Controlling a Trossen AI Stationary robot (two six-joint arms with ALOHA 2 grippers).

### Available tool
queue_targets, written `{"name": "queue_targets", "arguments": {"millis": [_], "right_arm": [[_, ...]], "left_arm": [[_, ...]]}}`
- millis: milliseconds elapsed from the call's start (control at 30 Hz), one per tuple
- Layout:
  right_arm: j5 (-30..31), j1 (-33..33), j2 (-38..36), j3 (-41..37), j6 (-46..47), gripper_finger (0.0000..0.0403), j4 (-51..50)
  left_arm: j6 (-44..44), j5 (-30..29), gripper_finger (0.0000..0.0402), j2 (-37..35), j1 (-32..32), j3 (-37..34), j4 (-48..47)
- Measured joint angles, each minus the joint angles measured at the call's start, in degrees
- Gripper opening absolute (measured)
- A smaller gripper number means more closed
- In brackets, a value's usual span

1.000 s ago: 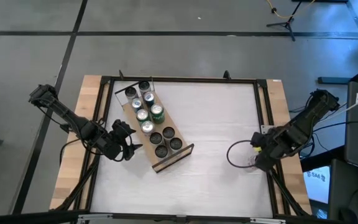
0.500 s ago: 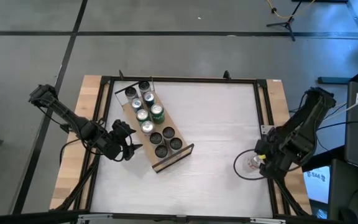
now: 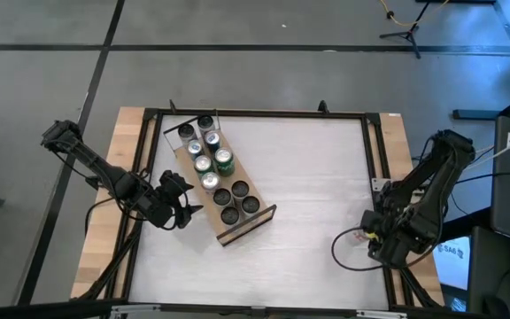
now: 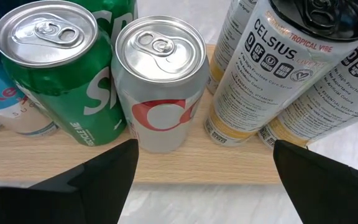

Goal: Place canned beverage on shelf
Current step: Put the red silver soda can on the shelf aligned with the other red silver soda can

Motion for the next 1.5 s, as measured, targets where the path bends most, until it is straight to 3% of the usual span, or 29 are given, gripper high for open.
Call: {"name": "queue_targets", "arguments": {"millis": [367, 833, 1500], "right_arm": [[5.41, -0.07, 1.56, 0.00, -0.93, 0.0342, -0.22], [4.92, -0.07, 1.54, -8.35, -1.51, 0.0342, 8.57], [6.97, -0.07, 1.54, -9.14, -1.49, 0.0339, 11.21]], "left_arm": [[0.00, 0.00, 0.0362, 0.00, 0.00, 0.00, 0.00], [-0.02, 0.00, 0.0362, 0.00, 0.00, 0.00, 0.01], [-0.04, 0.02, 0.0362, 0.00, -0.02, 0.00, 0.02]]}}
